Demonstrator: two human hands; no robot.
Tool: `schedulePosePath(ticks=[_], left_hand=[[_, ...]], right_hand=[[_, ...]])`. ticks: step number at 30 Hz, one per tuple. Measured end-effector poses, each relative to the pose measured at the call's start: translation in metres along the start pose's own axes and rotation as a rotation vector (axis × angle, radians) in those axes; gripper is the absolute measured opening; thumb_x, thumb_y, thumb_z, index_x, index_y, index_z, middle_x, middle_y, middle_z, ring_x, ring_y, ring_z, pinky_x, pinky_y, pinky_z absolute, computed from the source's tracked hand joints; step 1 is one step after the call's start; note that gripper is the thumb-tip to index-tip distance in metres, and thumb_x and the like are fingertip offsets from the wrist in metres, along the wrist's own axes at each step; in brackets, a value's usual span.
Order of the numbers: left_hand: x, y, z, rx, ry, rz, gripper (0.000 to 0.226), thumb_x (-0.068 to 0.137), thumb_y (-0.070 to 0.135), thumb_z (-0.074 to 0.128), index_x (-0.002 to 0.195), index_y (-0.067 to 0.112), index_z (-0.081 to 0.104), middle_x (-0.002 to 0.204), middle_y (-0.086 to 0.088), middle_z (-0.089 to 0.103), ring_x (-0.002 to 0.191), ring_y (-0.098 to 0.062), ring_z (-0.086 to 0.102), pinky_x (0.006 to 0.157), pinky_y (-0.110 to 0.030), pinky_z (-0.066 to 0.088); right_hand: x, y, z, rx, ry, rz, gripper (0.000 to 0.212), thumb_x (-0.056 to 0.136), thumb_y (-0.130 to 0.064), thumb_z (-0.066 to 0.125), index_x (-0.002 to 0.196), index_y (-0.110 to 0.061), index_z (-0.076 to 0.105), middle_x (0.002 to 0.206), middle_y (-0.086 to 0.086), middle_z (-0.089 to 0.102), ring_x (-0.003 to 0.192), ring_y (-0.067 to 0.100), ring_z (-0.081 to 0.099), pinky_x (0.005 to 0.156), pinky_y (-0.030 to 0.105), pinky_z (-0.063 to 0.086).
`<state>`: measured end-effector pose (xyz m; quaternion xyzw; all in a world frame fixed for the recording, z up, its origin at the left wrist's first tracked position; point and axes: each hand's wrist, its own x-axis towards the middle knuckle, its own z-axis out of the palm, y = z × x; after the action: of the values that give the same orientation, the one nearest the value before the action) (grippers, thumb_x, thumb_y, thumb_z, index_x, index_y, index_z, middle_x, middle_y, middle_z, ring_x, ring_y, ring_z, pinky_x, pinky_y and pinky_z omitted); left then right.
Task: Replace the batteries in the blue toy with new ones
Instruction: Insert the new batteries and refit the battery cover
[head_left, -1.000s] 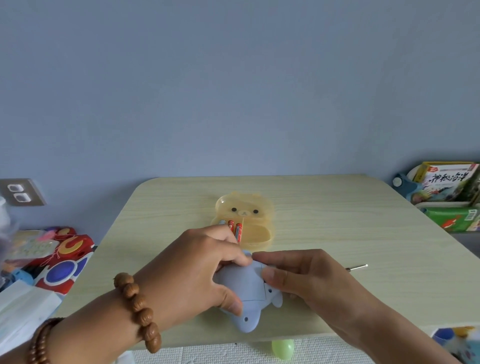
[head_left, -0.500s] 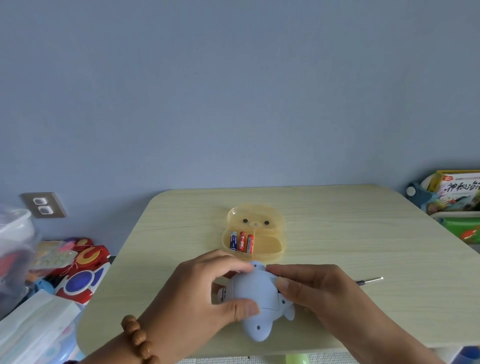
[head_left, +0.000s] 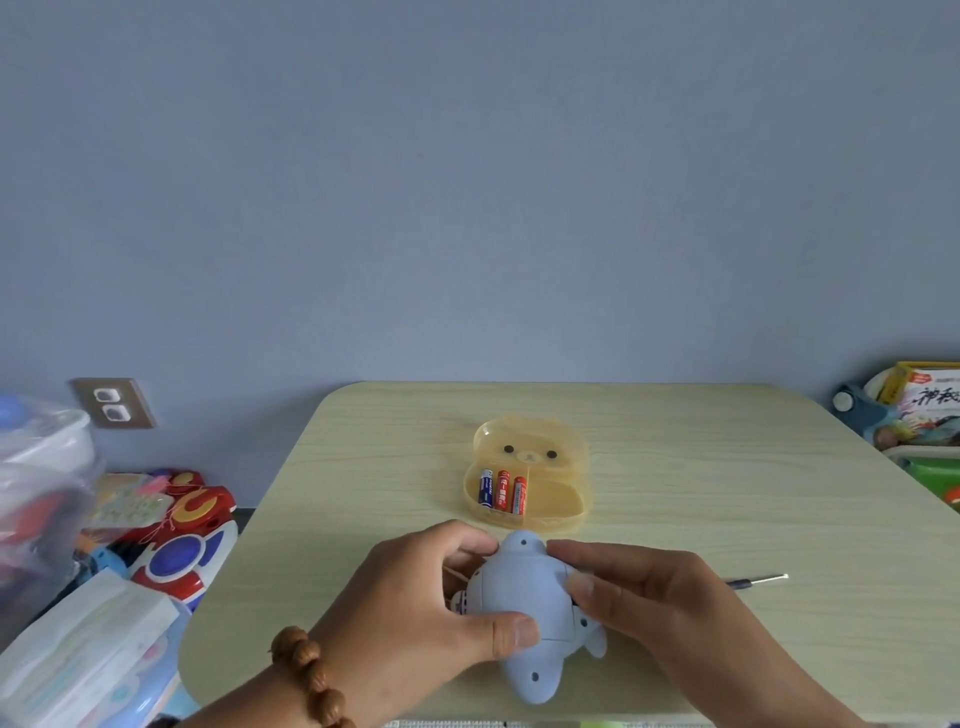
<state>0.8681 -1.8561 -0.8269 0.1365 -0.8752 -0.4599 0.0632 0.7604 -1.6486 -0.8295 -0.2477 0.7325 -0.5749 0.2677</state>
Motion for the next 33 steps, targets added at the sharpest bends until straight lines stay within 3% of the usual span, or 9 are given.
schedulePosePath(ticks=[8, 13, 17, 20, 24, 26, 29, 31, 33], left_hand=[[0.0, 0.0, -0.004, 0.018, -0.01, -0.021, 0.067, 0.046, 0.06, 0.084, 0.108, 0.043, 0.067, 0.101, 0.021, 0.071, 0.086, 0.004, 0.069, 0.084, -0.028, 0.058], [0.0, 0.0, -0.013, 0.064, -0.011, 0.005, 0.063, 0.05, 0.053, 0.088, 0.108, 0.045, 0.066, 0.102, 0.031, 0.066, 0.083, 0.001, 0.068, 0.079, -0.024, 0.058], [0.0, -0.002, -0.017, 0.082, 0.006, 0.059, 0.076, 0.043, 0.054, 0.086, 0.116, 0.046, 0.063, 0.109, 0.031, 0.063, 0.092, 0.001, 0.065, 0.082, -0.025, 0.057], [-0.002, -0.001, -0.021, 0.086, 0.021, 0.123, 0.072, 0.046, 0.048, 0.09, 0.113, 0.044, 0.064, 0.112, 0.029, 0.06, 0.099, 0.004, 0.062, 0.08, -0.022, 0.055], [-0.004, 0.001, -0.027, 0.094, 0.077, 0.285, 0.068, 0.05, 0.034, 0.095, 0.109, 0.045, 0.064, 0.114, 0.021, 0.058, 0.108, -0.003, 0.06, 0.078, -0.031, 0.059], [-0.004, -0.001, -0.029, 0.156, 0.094, 0.402, 0.071, 0.052, 0.036, 0.094, 0.114, 0.047, 0.062, 0.116, 0.022, 0.056, 0.11, -0.008, 0.059, 0.08, -0.03, 0.057], [-0.004, -0.004, -0.032, 0.256, 0.114, 0.547, 0.069, 0.056, 0.037, 0.092, 0.117, 0.047, 0.061, 0.115, 0.023, 0.052, 0.106, -0.007, 0.059, 0.084, -0.014, 0.047], [-0.005, -0.006, -0.033, 0.253, 0.101, 0.57, 0.067, 0.059, 0.034, 0.092, 0.117, 0.047, 0.061, 0.116, 0.021, 0.052, 0.108, -0.006, 0.058, 0.087, -0.01, 0.044], [-0.004, -0.008, -0.035, 0.202, 0.066, 0.536, 0.067, 0.061, 0.032, 0.093, 0.119, 0.044, 0.062, 0.119, 0.018, 0.055, 0.115, -0.009, 0.058, 0.091, -0.015, 0.047]], right_hand=[[-0.002, -0.001, 0.009, -0.089, 0.068, -0.01, 0.024, 0.087, -0.027, 0.076, 0.107, -0.04, 0.08, 0.097, -0.018, 0.083, 0.098, -0.003, 0.075, 0.084, 0.012, 0.056], [-0.003, 0.002, 0.022, -0.248, 0.16, -0.054, 0.035, 0.082, -0.048, 0.071, 0.113, -0.06, 0.062, 0.095, -0.029, 0.077, 0.087, -0.009, 0.071, 0.081, 0.015, 0.053], [-0.004, 0.002, 0.022, -0.33, 0.146, -0.068, 0.036, 0.083, -0.052, 0.07, 0.116, -0.056, 0.058, 0.097, -0.038, 0.073, 0.091, -0.01, 0.07, 0.085, 0.018, 0.055], [-0.008, -0.006, 0.019, -0.198, 0.133, -0.065, 0.044, 0.078, -0.076, 0.059, 0.111, -0.05, 0.07, 0.099, -0.028, 0.078, 0.092, -0.012, 0.07, 0.085, 0.019, 0.053], [-0.007, -0.018, 0.017, -0.029, 0.021, -0.073, 0.045, 0.08, -0.066, 0.048, 0.1, -0.042, 0.08, 0.083, 0.0, 0.08, 0.068, 0.003, 0.068, 0.068, 0.017, 0.053], [-0.006, -0.022, 0.018, 0.087, -0.076, -0.039, 0.048, 0.074, -0.07, 0.064, 0.103, -0.036, 0.081, 0.085, 0.01, 0.08, 0.072, 0.016, 0.073, 0.065, 0.026, 0.055], [-0.003, -0.018, 0.016, 0.235, -0.196, 0.038, 0.074, 0.048, -0.059, 0.096, 0.109, -0.022, 0.08, 0.097, 0.02, 0.079, 0.079, 0.032, 0.076, 0.065, 0.031, 0.059], [-0.003, -0.014, 0.016, 0.298, -0.211, 0.06, 0.081, 0.042, -0.048, 0.102, 0.113, -0.017, 0.077, 0.105, 0.025, 0.078, 0.084, 0.037, 0.076, 0.071, 0.035, 0.061], [-0.007, -0.012, 0.018, 0.238, -0.159, 0.022, 0.066, 0.05, -0.04, 0.101, 0.11, -0.022, 0.079, 0.108, 0.018, 0.079, 0.089, 0.037, 0.078, 0.078, 0.036, 0.063]])
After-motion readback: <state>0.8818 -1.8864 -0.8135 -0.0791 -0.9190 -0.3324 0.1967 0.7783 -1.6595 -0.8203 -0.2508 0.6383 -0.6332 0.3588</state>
